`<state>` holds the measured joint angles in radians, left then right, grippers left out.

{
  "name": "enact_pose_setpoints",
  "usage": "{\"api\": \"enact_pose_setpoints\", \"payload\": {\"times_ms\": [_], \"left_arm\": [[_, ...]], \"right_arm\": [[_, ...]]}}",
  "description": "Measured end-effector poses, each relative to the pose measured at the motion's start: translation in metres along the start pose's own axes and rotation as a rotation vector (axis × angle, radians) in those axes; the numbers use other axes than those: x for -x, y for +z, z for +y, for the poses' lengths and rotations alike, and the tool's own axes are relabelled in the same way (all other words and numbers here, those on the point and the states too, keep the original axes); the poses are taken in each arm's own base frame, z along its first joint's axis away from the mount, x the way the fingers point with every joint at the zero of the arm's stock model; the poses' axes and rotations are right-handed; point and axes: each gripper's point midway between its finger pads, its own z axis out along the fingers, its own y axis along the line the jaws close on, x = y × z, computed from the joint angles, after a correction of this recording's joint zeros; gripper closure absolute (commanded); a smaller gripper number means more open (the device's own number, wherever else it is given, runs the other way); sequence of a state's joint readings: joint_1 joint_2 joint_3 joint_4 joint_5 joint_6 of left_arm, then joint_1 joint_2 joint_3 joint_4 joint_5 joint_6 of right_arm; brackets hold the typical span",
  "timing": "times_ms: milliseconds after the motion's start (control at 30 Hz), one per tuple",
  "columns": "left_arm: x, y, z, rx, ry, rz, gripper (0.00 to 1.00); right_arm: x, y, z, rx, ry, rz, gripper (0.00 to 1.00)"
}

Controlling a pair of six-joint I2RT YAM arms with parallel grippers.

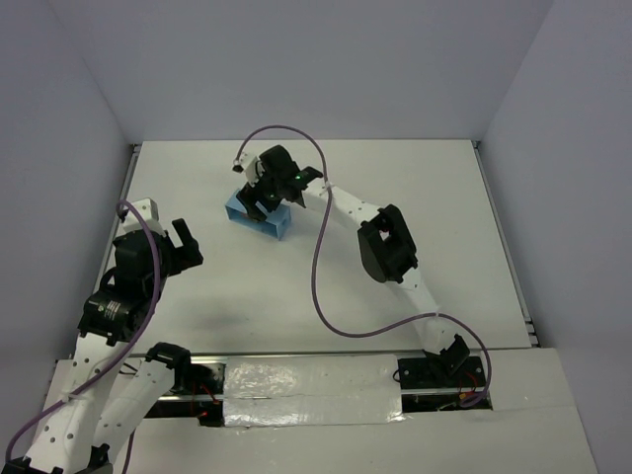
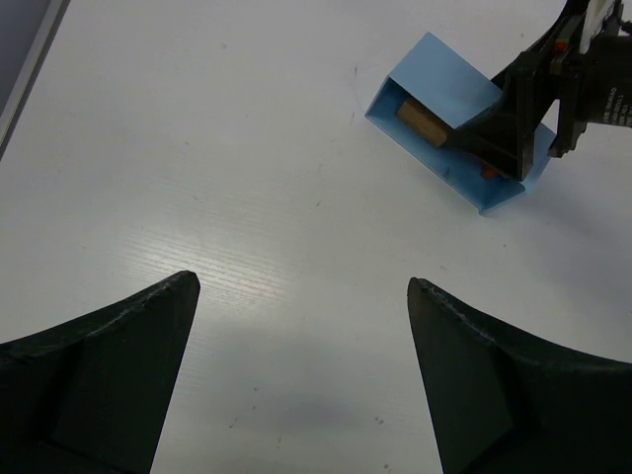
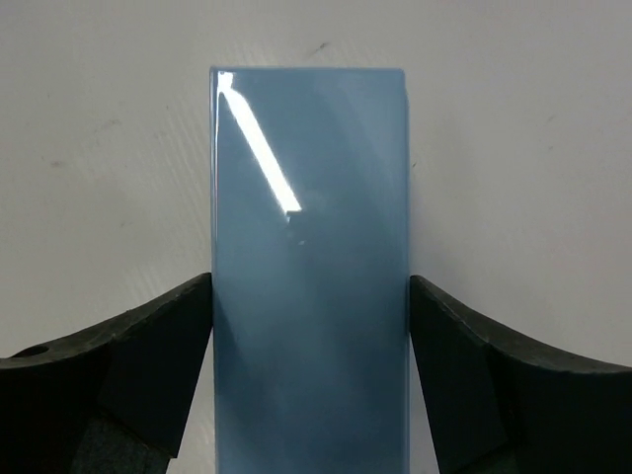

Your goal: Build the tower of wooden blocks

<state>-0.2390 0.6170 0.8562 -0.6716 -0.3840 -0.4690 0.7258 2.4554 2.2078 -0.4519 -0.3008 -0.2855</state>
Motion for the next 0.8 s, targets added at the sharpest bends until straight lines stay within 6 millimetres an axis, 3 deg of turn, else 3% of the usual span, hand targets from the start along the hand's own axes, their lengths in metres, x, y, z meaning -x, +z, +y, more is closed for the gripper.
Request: {"api": "enact_pose_setpoints", "payload": {"times_ms": [100, 167, 333, 433, 800], "left_arm": [[0.0, 0.0, 0.0, -0.002, 0.0, 0.001, 0.01], [0.0, 0.0, -0.001, -0.004, 0.0, 0.002, 0.0], [-0.001, 0.0, -0.001, -0.005, 0.0, 0.001, 0.01], [0.0, -0.001, -0.001, -0.01, -0.002, -0.004, 0.0], [-0.001, 0.002, -0.001, -0.002, 0.002, 0.006, 0.01]], "right_arm": [[-0.021, 0.005, 0.005, 0.015, 0.013, 0.046, 0.19], [-0.039, 0.008, 0.009, 0.026, 0.024, 0.084, 0.3], [-0.039, 0.008, 0.011, 0.018, 0.013, 0.091, 0.52], [-0.039, 0.008, 0.012, -0.006, -0.011, 0.091, 0.58], [-0.036, -0.006, 0.016, -0.235, -0.215, 0.097, 0.64]]}}
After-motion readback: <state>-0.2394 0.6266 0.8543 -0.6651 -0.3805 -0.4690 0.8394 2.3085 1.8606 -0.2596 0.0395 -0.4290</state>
